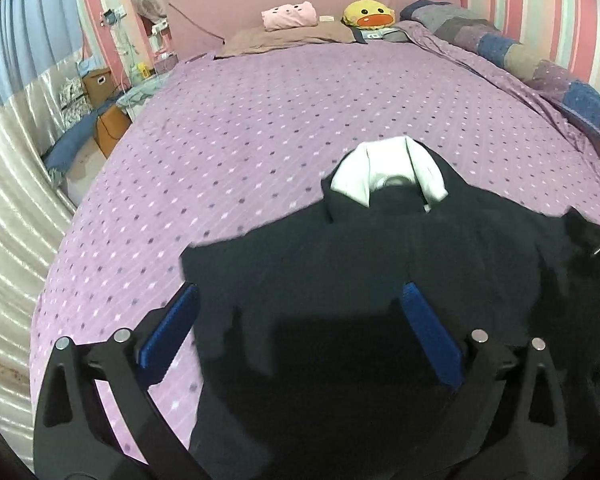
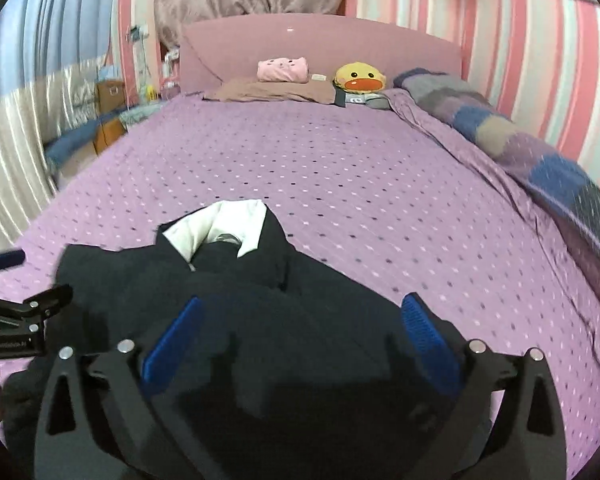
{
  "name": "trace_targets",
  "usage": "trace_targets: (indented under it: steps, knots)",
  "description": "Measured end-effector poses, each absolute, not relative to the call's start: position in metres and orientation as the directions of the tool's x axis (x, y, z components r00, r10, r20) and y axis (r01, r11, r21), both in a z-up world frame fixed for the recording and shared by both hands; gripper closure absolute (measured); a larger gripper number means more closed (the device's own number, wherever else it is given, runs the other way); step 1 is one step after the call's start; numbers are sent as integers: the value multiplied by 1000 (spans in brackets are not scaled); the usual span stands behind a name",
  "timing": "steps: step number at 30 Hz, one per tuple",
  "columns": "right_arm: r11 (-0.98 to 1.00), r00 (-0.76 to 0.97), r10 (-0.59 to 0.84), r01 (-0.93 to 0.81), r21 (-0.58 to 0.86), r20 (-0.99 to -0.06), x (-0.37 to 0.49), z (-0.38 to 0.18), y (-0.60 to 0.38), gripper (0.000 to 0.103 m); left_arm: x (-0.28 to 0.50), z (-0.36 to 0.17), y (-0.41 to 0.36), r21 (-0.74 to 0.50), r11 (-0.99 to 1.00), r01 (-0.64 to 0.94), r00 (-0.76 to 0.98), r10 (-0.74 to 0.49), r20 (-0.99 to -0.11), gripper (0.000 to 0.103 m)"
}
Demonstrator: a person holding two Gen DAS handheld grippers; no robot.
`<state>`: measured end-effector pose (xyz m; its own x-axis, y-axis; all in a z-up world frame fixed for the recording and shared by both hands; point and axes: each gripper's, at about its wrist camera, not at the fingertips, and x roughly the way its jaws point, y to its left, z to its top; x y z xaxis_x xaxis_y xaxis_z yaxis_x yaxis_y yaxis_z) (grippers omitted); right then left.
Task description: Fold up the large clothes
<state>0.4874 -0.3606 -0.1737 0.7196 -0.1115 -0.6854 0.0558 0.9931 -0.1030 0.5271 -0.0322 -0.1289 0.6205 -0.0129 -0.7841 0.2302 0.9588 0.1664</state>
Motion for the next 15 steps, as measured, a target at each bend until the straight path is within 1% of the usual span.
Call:
trace_targets:
  steps: [3,6,8,9,12,15]
  knots:
    - [996,724,-84,34,-87,-685,512,-194,-355,4,559,-140,-54,165,956,241,629,-25,-777,3]
    - [994,713,-96,37,-100,-695,529,-214,-356,4,586,-160,-68,159,959,236,642,-31,-766,3]
    - [991,707,-111,27,-130,-698,537,-231,-358,4,593,-159,-50,152,964,218,645,-26,-764,3]
    - [991,705,-110,23,-132,-701,537,-239,-361,4,603,-170,-49,159,966,202,642,-8,-767,3]
    - [997,705,-69,19,-78,-706,535,-251,-375,3,616,-190,-41,189,966,177,632,36,-774,3]
    - [998,712,-52,18,-56,-700,537,-256,-384,3,615,-203,-33,172,973,154,659,29,-751,3]
